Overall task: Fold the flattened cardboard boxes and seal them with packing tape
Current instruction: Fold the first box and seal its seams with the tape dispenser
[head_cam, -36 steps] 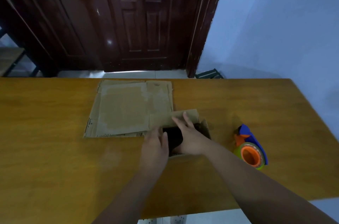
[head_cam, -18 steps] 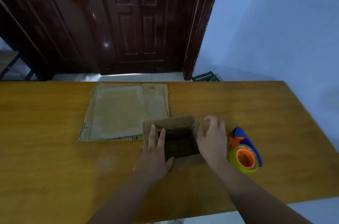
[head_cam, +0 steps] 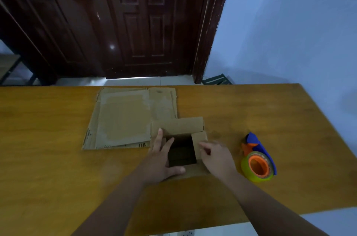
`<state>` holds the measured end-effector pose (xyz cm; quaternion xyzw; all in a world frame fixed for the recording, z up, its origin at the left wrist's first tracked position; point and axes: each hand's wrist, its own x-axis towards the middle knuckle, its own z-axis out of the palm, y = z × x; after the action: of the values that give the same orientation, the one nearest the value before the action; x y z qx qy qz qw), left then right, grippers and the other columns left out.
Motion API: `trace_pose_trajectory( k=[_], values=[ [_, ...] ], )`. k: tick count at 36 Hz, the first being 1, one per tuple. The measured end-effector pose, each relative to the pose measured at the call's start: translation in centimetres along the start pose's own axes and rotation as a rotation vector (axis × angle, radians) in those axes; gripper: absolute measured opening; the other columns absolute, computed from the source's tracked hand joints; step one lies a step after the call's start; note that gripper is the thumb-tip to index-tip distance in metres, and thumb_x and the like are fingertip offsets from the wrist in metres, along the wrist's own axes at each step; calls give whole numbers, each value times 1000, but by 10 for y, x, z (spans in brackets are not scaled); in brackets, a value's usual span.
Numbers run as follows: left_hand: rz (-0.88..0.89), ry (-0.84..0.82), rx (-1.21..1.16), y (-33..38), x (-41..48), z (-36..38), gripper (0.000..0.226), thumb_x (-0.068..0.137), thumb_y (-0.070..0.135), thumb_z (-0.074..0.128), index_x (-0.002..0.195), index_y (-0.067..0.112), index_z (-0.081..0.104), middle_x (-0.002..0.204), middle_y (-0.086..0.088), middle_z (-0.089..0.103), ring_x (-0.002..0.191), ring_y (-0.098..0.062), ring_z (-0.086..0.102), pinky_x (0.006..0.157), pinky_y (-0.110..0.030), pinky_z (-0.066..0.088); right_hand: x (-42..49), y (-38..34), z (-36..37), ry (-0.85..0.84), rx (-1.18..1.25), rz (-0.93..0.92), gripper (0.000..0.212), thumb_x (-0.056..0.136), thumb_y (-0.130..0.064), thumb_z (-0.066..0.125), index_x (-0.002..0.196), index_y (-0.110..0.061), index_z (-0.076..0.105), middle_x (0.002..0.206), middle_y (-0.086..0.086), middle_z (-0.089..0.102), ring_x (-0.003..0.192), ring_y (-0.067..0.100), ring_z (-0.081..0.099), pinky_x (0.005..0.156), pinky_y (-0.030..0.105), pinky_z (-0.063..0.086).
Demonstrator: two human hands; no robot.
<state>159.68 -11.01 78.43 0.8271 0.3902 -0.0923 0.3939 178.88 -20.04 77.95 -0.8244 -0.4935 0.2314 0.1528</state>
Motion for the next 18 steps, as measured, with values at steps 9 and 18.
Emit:
trace_pose_trajectory(
  k=[9,18],
  values=[
    [68,6,127,1,-17,7,65,80,63,59,139,47,37,155,11,-23,142,-17,-23,118,-46,0,10,5,-3,-115,144,34,20,100,-34,46,115,-39,58,70,-13,63,53,2,55,43,11,38],
    [-60,513,-146,2,-6,4,19,90,29,63,107,22,67,102,10,56,97,-9,56,78,-10,40,12,21,-17,-237,433,76,75,71,-78,47,116,-20,65,113,-1,67,104,16,61,89,29,48]
  ],
)
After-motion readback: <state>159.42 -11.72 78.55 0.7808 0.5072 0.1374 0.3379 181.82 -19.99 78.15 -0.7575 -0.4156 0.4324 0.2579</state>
